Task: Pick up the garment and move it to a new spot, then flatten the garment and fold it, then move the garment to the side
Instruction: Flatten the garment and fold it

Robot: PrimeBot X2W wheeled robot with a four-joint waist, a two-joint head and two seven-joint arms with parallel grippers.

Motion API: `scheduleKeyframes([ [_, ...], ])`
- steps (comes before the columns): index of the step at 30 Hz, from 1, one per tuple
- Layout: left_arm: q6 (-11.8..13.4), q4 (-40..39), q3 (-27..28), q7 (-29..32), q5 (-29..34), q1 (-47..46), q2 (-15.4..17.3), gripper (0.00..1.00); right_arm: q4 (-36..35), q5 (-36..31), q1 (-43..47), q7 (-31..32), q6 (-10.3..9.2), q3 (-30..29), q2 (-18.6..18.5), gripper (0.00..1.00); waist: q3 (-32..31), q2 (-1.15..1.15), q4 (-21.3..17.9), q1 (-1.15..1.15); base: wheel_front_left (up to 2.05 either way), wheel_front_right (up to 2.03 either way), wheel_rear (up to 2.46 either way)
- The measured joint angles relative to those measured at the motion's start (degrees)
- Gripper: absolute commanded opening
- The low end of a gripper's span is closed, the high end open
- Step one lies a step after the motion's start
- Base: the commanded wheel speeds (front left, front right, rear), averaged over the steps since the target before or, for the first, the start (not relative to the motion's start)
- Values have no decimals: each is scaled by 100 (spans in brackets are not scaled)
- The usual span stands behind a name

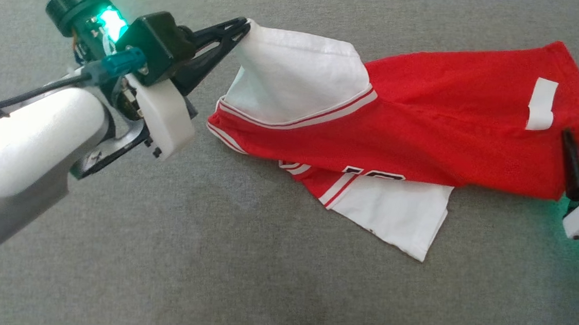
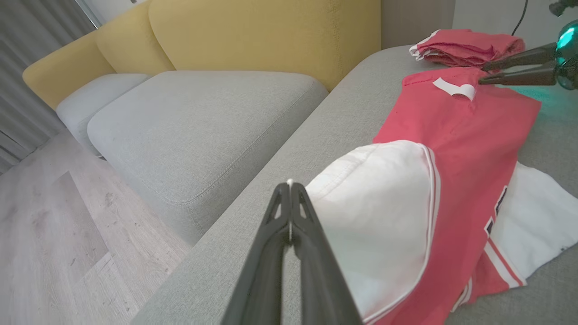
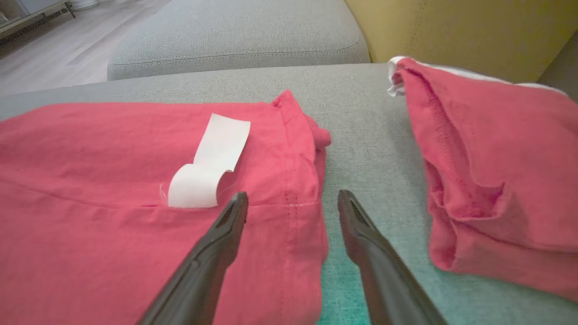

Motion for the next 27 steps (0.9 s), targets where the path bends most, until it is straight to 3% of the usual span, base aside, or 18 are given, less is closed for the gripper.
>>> scheduleKeyframes([
  [5,43,-38,0,0,0,0,29,0,97,421,-58,45,0,360,-22,100,34,0,44,0,0,0,0],
  [6,43,-38,0,0,0,0,32,0,101,486,-60,25,0,443,-29,95,34,0,44,0,0,0,0],
  [9,43,-40,0,0,-1,0,36,0,137,539,-86,-93,0,603,-79,48,26,0,44,-1,0,0,0],
  [10,42,-37,0,-1,-2,0,41,0,176,569,-109,-124,0,645,-103,45,23,0,45,-1,0,0,0],
  [11,42,-33,0,-1,-2,0,41,0,211,595,-141,-162,0,679,-125,39,20,0,48,-1,0,0,0],
  [12,41,-23,0,-1,-2,0,41,0,256,615,-209,-232,0,764,-174,26,16,0,57,-1,0,0,0],
  [14,41,-12,-1,-1,-2,0,41,0,280,625,-243,-260,0,800,-188,17,14,0,61,-1,0,0,0],
  [15,41,0,-1,-1,-2,0,42,0,299,642,-281,-285,0,827,-196,0,9,0,63,-1,0,0,0],
  [22,154,22,29,-257,5,9,52,0,235,620,-441,-426,0,932,-343,0,-99,0,74,-1,0,0,0],
  [27,297,20,191,-498,153,-2,179,0,-272,407,-706,-467,0,422,-478,0,-162,0,60,-2,0,0,0],
])
